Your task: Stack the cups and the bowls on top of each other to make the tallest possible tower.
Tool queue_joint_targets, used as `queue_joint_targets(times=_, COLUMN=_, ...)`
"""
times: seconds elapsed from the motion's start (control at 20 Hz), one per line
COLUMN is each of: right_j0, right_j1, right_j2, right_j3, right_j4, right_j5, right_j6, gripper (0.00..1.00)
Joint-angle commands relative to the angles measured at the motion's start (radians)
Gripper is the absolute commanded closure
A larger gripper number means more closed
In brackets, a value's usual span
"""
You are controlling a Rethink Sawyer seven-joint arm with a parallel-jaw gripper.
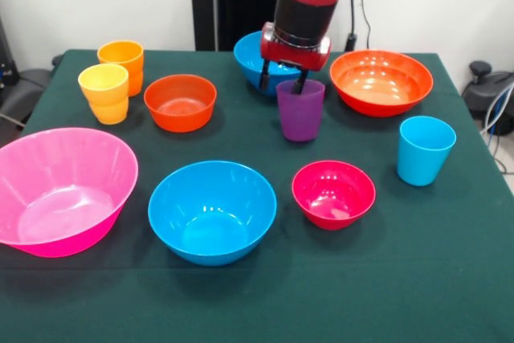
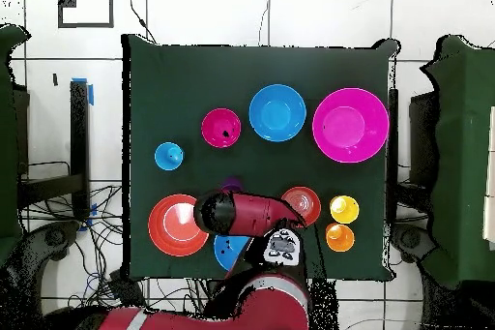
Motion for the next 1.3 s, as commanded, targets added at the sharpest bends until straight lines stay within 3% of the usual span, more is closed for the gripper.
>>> queue_joint_targets(times=0.05, right_j0=0.027, right_j1=0.124, right_j2=0.065, right_j3=-0.056, right_j4=0.070, right_j5=-0.040, right_j6=0.221, gripper=0.00)
queue_joint_targets(times=0.3, right_j0=0.014, right_j1=0.168, right_j2=0.086, right_j3=-0.083, right_j4=0.086, right_j5=-0.120, right_j6=0.223, gripper=0.00)
queue_joint_targets(times=0.55, right_j0=-0.039, right_j1=0.196, right_j2=0.155, right_j3=-0.106, right_j4=0.052, right_j5=-0.229, right_j6=0.176, gripper=0.00)
queue_joint_targets(times=0.6, right_j0=-0.033, right_j1=0.200, right_j2=0.150, right_j3=-0.116, right_j4=0.026, right_j5=-0.284, right_j6=0.171, gripper=1.00)
queue_joint_targets(times=0.75, right_j0=-0.027, right_j1=0.200, right_j2=0.147, right_j3=-0.114, right_j4=0.009, right_j5=-0.333, right_j6=0.174, gripper=1.00)
queue_joint_targets(times=0.8, right_j0=0.002, right_j1=0.201, right_j2=0.114, right_j3=-0.132, right_j4=0.011, right_j5=-0.306, right_j6=0.168, gripper=1.00)
queue_joint_targets(times=0.95, right_j0=0.006, right_j1=0.174, right_j2=0.113, right_j3=-0.135, right_j4=0.013, right_j5=-0.277, right_j6=0.152, gripper=1.00)
queue_joint_targets(times=1.3, right_j0=-0.076, right_j1=0.073, right_j2=0.188, right_j3=-0.066, right_j4=-0.010, right_j5=-0.244, right_j6=0.108, gripper=1.00)
